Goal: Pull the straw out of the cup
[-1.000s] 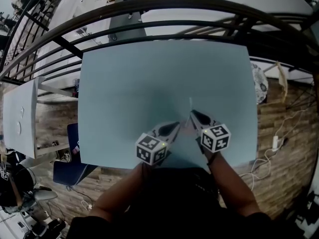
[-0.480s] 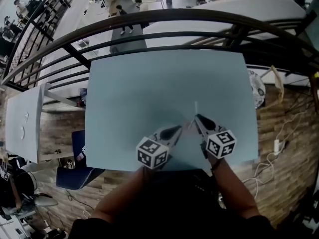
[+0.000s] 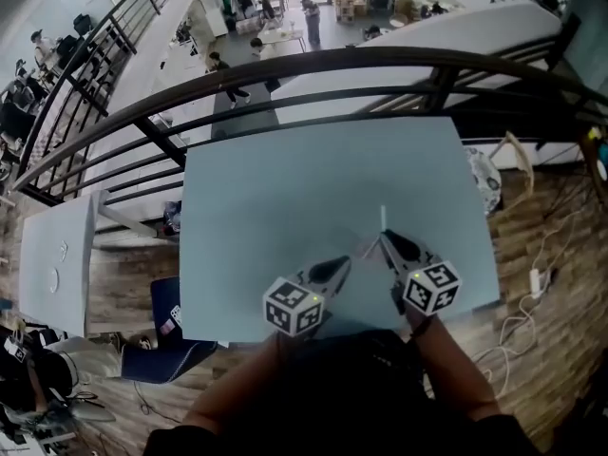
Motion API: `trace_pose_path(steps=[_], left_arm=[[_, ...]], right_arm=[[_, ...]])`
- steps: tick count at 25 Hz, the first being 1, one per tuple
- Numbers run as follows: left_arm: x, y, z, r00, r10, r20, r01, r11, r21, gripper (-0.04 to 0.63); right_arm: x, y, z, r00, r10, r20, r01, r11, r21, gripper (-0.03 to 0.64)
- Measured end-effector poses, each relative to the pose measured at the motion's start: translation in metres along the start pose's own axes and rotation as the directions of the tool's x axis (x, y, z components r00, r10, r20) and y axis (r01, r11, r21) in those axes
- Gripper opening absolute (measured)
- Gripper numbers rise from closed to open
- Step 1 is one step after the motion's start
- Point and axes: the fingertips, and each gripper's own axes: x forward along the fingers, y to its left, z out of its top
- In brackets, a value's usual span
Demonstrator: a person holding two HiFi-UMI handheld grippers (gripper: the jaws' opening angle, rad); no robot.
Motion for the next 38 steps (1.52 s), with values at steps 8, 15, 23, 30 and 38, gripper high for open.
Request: trace_pose_path(steps=[8,15,23,30,38], left_arm=[[-0.032,-0.019,0.006,0.997,-0.058,0.047,0.058,0.998,0.001,0.011],[-0.045,-0.033,0.007,0.994,-0.084,0.072,0.084,0.996,-0.003,0.011],[-0.037,-0.068,0.004,0.995,-0.052,0.088,0.052,0.999,0.003,0.011],[-0.006,-0.114,-0.008,0.996,-0.026,0.084,0.027,1.0,-0.009,0.011],[0.016,-0.171,-0.027,0.998,-0.005,0.069,0.004,1.0,0.003,0.011]], right_arm=[[-0.033,0.04,0.012,0.997,0.0,0.073,-0.001,1.0,0.012,0.038],[-0.052,0.058,0.003,0.998,0.01,0.068,-0.012,0.999,0.031,0.037],[-0.097,0.058,-0.008,0.996,0.043,0.072,-0.046,0.998,0.045,0.037],[-0.152,0.04,-0.02,0.995,0.08,0.058,-0.083,0.995,0.048,0.038],[-0.21,0.022,-0.031,0.993,0.108,0.054,-0.11,0.993,0.04,0.038]])
